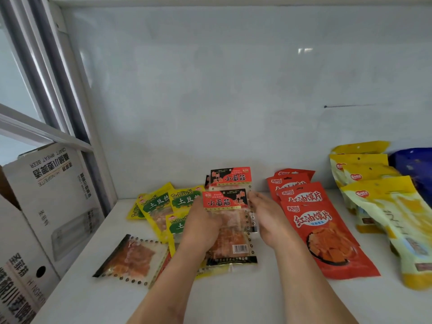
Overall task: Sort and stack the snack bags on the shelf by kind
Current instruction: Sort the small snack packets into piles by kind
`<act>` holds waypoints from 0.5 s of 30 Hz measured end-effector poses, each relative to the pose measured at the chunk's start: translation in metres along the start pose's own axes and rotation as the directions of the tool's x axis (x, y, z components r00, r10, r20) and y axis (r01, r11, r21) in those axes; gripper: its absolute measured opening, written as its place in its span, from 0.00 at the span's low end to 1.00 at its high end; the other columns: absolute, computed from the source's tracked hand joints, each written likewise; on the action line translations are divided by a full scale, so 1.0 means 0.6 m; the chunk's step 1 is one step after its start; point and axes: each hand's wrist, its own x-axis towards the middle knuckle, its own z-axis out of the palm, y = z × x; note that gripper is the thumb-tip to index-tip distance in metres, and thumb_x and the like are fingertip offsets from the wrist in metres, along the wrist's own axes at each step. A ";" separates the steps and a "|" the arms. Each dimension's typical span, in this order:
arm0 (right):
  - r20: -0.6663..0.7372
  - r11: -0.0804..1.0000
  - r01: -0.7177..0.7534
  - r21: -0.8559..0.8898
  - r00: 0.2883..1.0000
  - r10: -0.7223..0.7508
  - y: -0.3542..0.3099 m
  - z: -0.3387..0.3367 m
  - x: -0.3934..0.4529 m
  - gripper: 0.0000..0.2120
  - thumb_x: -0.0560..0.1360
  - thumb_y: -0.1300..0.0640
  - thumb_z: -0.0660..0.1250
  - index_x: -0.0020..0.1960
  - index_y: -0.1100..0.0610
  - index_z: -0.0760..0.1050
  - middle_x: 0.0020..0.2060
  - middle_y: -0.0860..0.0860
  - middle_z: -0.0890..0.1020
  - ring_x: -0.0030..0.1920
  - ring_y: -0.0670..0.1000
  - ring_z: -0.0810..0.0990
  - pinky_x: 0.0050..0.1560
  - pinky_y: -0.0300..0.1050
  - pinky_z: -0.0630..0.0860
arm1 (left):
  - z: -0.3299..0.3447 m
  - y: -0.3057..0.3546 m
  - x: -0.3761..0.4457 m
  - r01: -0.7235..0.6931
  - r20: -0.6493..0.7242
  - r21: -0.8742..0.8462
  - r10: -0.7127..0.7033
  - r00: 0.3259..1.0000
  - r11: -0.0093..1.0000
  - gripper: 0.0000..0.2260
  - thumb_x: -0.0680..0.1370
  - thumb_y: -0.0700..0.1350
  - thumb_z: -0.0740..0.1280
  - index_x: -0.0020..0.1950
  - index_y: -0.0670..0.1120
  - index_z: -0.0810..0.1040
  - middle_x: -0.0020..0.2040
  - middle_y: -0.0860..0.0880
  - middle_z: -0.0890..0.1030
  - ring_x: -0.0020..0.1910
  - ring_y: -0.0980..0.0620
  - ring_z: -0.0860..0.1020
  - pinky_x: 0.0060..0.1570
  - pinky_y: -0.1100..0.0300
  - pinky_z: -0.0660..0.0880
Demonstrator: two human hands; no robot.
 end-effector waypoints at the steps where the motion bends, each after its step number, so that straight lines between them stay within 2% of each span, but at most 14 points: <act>1: 0.032 1.000 -0.003 0.005 0.999 0.003 -0.001 0.001 -0.001 0.18 0.83 0.44 0.58 0.57 0.54 0.81 0.49 0.49 0.87 0.55 0.51 0.84 0.59 0.54 0.76 | 0.004 0.001 0.001 -0.012 -0.013 0.001 0.012 1.000 1.000 0.15 0.75 0.35 0.70 0.43 0.56 0.74 0.42 0.58 0.81 0.40 0.58 0.79 0.37 0.65 0.73; 4: 0.080 0.999 0.036 0.015 0.996 -0.037 0.001 0.000 0.001 0.23 0.77 0.35 0.62 0.55 0.52 0.82 0.50 0.49 0.87 0.56 0.52 0.84 0.65 0.58 0.73 | 0.017 0.009 0.004 -0.044 -0.044 -0.036 0.042 0.998 0.998 0.15 0.74 0.35 0.72 0.41 0.55 0.75 0.41 0.57 0.82 0.40 0.58 0.80 0.38 0.63 0.75; 6: 0.064 0.995 0.096 0.041 0.993 -0.098 0.000 -0.006 0.002 0.21 0.76 0.36 0.65 0.54 0.52 0.83 0.49 0.49 0.88 0.54 0.51 0.85 0.64 0.57 0.75 | 0.025 0.012 0.008 -0.047 -0.045 -0.054 0.045 0.998 0.997 0.16 0.74 0.36 0.72 0.42 0.57 0.74 0.44 0.57 0.82 0.43 0.58 0.81 0.42 0.61 0.76; 8: 0.105 0.988 0.126 0.085 0.985 -0.135 -0.002 -0.012 -0.001 0.20 0.77 0.37 0.64 0.54 0.50 0.84 0.51 0.50 0.87 0.54 0.51 0.85 0.61 0.54 0.75 | 0.033 0.010 0.014 -0.019 -0.050 -0.076 0.015 0.999 0.997 0.15 0.73 0.37 0.73 0.45 0.57 0.74 0.46 0.55 0.84 0.45 0.54 0.82 0.47 0.55 0.79; 10: 0.130 0.984 0.157 0.079 0.978 -0.166 0.000 -0.015 0.002 0.16 0.79 0.42 0.65 0.56 0.51 0.83 0.52 0.51 0.87 0.56 0.53 0.85 0.58 0.51 0.76 | 0.042 0.003 0.022 -0.011 -0.045 -0.078 0.008 0.999 0.997 0.14 0.72 0.38 0.74 0.50 0.55 0.76 0.46 0.55 0.84 0.45 0.54 0.83 0.49 0.52 0.80; 13: -0.054 0.984 0.166 -0.058 0.984 -0.169 0.006 -0.018 0.018 0.08 0.81 0.55 0.66 0.55 0.56 0.82 0.48 0.53 0.87 0.50 0.55 0.86 0.55 0.55 0.81 | 0.057 -0.008 0.034 -0.025 -0.030 -0.049 0.024 0.999 0.998 0.13 0.73 0.42 0.72 0.55 0.54 0.78 0.47 0.53 0.84 0.45 0.53 0.83 0.50 0.50 0.81; 15: -0.149 0.972 0.134 -0.194 0.975 -0.165 0.004 -0.022 0.026 0.08 0.82 0.56 0.63 0.53 0.58 0.80 0.46 0.55 0.86 0.44 0.54 0.85 0.48 0.51 0.81 | 0.062 -0.011 0.040 -0.019 -0.039 0.030 0.020 0.999 0.999 0.13 0.78 0.48 0.68 0.62 0.52 0.77 0.55 0.50 0.82 0.52 0.48 0.81 0.57 0.49 0.78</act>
